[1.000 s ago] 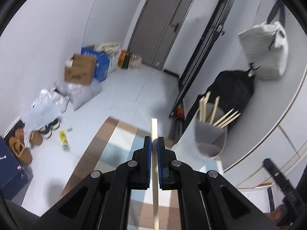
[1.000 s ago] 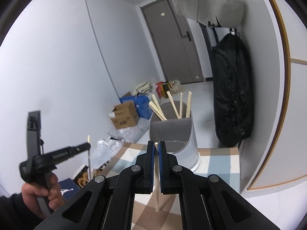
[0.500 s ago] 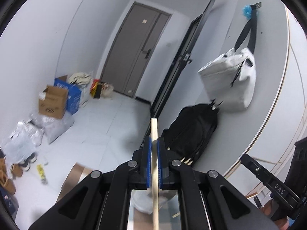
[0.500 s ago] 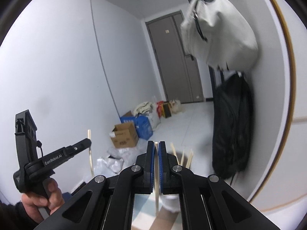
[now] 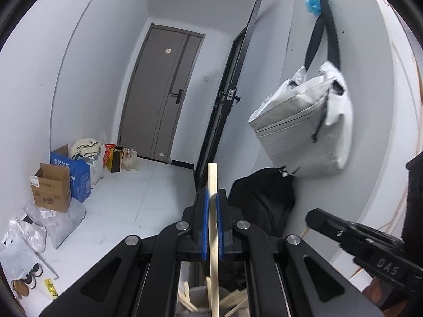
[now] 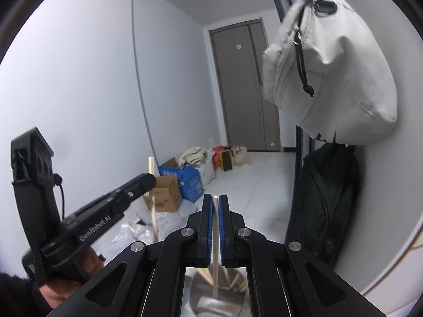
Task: Organize utensils
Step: 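Lower both sticks into the holder compartments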
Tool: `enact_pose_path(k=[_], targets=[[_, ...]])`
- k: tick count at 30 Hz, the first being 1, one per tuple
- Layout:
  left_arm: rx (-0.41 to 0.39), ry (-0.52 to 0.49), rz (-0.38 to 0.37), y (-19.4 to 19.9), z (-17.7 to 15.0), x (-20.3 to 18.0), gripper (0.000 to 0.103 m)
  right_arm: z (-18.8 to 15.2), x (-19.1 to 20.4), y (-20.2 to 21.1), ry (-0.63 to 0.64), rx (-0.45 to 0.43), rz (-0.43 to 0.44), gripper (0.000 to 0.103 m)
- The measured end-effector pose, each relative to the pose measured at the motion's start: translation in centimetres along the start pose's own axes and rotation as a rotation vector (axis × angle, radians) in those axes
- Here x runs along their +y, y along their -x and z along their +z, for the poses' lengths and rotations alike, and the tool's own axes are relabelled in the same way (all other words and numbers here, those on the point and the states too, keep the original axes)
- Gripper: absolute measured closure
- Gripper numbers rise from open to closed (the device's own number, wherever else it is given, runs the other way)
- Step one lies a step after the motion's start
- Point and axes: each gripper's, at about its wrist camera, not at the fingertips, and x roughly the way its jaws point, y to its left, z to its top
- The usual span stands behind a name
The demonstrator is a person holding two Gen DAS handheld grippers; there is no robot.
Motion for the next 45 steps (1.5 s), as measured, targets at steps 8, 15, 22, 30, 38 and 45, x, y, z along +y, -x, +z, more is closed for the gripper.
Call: enact_pose_path(k=[8, 15, 22, 30, 38, 45], targets=[[-0.015, 0.005, 0.020, -3.9, -0.9, 1.1, 0.102, -0.7, -1.9, -3.0, -0.032, -0.003, 0.032, 0.100], [0.019, 0.041, 0.031, -6.2, -3.0, 2.5, 0.102, -2.1, -2.4, -4.6, -0.034, 0.015, 0.044, 0.100], [-0.033, -0.028, 0.025, -6.3, -3.5, 1.0, 0.102, -3.3, -2.4, -5.5, -0.020, 0.019, 0.051, 0.100], [-0.028, -0.051, -0.009, -6.4, -4.9, 0.7, 0.102, -4.4, -2.7, -6.2, -0.016, 0.025, 0.064, 0.100], [0.017, -0.034, -0.036, -6.7, -5.8, 1.7, 0.102, -5.0, -3.8, -7.1, -0.034, 0.041, 0.066, 0.100], [0.045, -0.083, -0.068, -6.3, -6.2, 1.0, 0.101, -5.4, -3.7, -7.8, -0.034, 0.049, 0.074, 0.100]])
